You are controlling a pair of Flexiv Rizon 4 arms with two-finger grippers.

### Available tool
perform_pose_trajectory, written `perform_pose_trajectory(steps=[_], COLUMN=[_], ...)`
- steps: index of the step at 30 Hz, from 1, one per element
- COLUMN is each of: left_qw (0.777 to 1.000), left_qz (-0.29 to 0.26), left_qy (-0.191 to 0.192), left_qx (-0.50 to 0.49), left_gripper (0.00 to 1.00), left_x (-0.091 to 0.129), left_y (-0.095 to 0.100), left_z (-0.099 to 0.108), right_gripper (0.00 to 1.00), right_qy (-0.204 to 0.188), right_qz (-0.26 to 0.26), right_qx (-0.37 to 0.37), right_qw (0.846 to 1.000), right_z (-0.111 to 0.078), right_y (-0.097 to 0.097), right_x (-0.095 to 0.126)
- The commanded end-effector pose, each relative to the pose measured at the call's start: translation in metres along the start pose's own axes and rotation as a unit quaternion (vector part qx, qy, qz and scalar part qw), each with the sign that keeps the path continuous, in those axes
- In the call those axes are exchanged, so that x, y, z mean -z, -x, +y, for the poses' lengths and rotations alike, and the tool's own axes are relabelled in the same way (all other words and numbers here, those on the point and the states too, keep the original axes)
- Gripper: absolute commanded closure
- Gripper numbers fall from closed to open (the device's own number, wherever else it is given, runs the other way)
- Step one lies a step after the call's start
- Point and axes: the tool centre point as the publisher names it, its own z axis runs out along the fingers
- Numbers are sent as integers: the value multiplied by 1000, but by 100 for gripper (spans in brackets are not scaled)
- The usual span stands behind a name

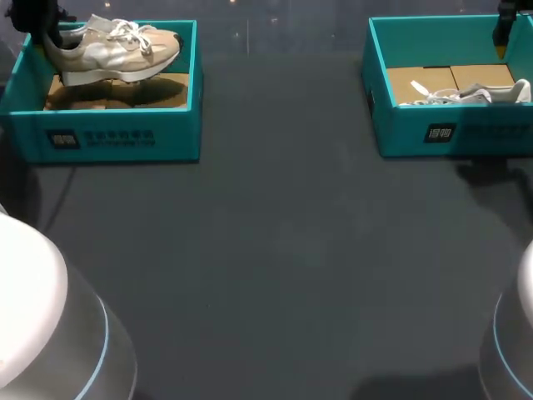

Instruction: Take the shoe out of the shoebox, open the shoe tongue, remove and reinsert the insole, then place the shoe into the shoebox

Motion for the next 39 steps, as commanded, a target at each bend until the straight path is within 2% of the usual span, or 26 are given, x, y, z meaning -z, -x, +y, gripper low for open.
perform_pose_trajectory(steps=[1, 5, 8, 20, 24, 29, 37, 39], left_qw=[1000, 999, 997, 997, 997, 996, 992, 992], left_qz=[7, 16, 20, 20, 18, 34, 69, 64], left_qy=[5, 29, 60, 60, 66, 75, 89, 88], left_qx=[4, 18, 46, 46, 46, 42, 59, 63], left_gripper=[100, 100, 100, 100, 100, 100, 100, 100], left_x=[42, 73, 102, 102, 120, 144, 180, 187], left_y=[-4, -8, -11, -11, -23, -23, -7, -2], left_z=[-6, -12, -17, -17, -36, -61, -116, -122], right_gripper=[0, 0, 0, 0, 0, 0, 0, 0], right_qy=[0, 0, 0, 0, 0, 0, 0, 0], right_qz=[-1, -1, -1, -1, -1, -1, -1, -1], right_qx=[0, 0, 0, 0, 0, 0, 0, 0], right_qw=[1000, 1000, 1000, 1000, 1000, 1000, 1000, 1000], right_z=[0, 0, 0, 0, 0, 0, 0, 0], right_y=[0, 0, 0, 0, 0, 0, 0, 0], right_x=[0, 0, 0, 0, 0, 0, 0, 0])
